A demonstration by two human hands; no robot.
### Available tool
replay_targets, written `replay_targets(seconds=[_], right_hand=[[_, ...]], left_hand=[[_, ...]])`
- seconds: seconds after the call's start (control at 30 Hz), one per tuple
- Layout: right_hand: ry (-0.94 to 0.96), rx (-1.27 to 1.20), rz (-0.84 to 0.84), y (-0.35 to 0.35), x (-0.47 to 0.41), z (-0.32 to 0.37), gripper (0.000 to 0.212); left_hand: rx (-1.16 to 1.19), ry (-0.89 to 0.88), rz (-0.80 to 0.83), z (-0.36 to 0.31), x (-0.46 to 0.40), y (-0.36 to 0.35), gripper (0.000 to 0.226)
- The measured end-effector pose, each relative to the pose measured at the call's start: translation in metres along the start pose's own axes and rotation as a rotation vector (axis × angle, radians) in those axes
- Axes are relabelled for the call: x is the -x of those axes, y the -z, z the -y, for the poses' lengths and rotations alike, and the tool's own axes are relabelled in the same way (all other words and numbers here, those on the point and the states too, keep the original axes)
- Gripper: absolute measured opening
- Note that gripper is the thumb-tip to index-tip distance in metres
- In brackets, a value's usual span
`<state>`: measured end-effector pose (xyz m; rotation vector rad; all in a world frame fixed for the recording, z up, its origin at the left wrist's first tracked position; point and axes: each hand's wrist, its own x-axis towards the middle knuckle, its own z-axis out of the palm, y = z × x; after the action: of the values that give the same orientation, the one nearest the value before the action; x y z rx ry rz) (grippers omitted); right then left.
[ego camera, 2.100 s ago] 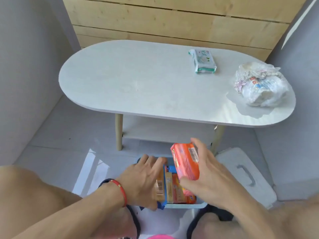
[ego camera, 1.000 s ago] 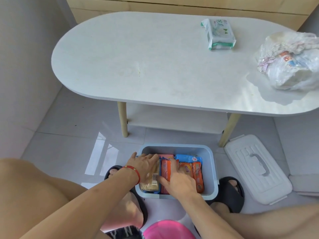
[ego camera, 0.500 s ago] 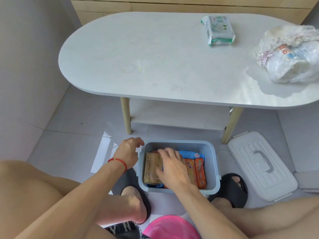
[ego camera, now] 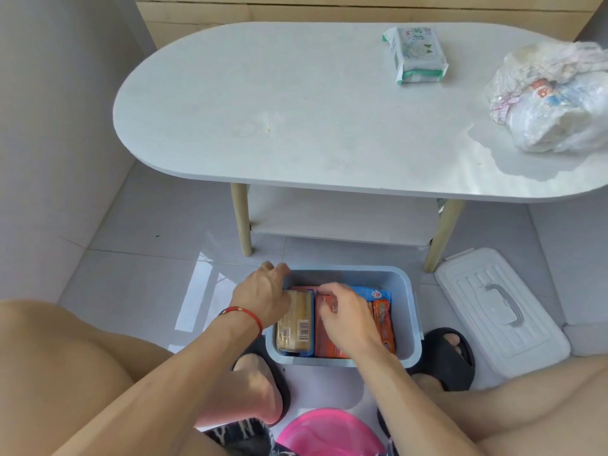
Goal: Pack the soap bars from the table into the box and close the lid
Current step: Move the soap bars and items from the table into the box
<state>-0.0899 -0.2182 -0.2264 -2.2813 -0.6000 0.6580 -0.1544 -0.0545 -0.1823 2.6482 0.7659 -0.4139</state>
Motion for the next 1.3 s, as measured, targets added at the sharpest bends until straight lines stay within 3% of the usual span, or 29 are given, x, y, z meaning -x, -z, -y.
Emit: replay_targets(seconds=[0.1, 0.2, 0.37, 0.5, 0.6, 0.73, 0.8, 0.93, 1.03, 1.17, 1.3], right_hand=[[0.003, -0.154, -0.074, 0.045, -0.005, 0.024, 0.024], [0.129, -0.226, -0.211, 0.096, -0.002, 0.055, 0.019], [0.345, -0.35, -0.529, 0.169, 0.0, 0.105, 0.019], [0.281, -0.276, -0.708, 0.191, -0.045, 0.113, 0.025], [0.148, -0.086, -0.615, 0.201, -0.112, 0.117, 0.057], [0.045, -0.01, -0.667, 0.224, -0.196, 0.13, 0.095], [-0.035, 0.136, -0.703, 0.231, -0.223, 0.13, 0.094], [-0.105, 0.447, -0.829, 0.224, -0.232, 0.133, 0.061], [-0.028, 0.484, -0.751, 0.215, -0.204, 0.138, 0.059], [0.039, 0.318, -0.414, 0.216, -0.143, 0.144, 0.071], [0.139, 0.261, -0.148, 0.216, -0.084, 0.14, 0.067]], left_hand=[[0.099, -0.163, -0.212, -0.029, 0.012, 0.038, 0.027], [0.217, -0.354, -0.394, -0.053, 0.024, 0.086, 0.02], [0.319, -0.573, -0.544, -0.08, 0.007, 0.173, 0.023], [0.168, -0.542, -0.471, -0.085, -0.044, 0.207, 0.031], [0.128, -0.416, -0.376, -0.085, -0.079, 0.208, 0.04], [0.045, -0.289, -0.353, -0.094, -0.105, 0.206, 0.046], [0.069, -0.298, -0.319, -0.097, -0.107, 0.205, 0.049], [0.13, -0.324, -0.284, -0.093, -0.106, 0.209, 0.049], [0.219, -0.32, -0.3, -0.087, -0.106, 0.213, 0.048], [0.242, -0.306, -0.299, -0.086, -0.103, 0.212, 0.061], [0.132, -0.446, -0.222, -0.092, -0.079, 0.204, 0.068]])
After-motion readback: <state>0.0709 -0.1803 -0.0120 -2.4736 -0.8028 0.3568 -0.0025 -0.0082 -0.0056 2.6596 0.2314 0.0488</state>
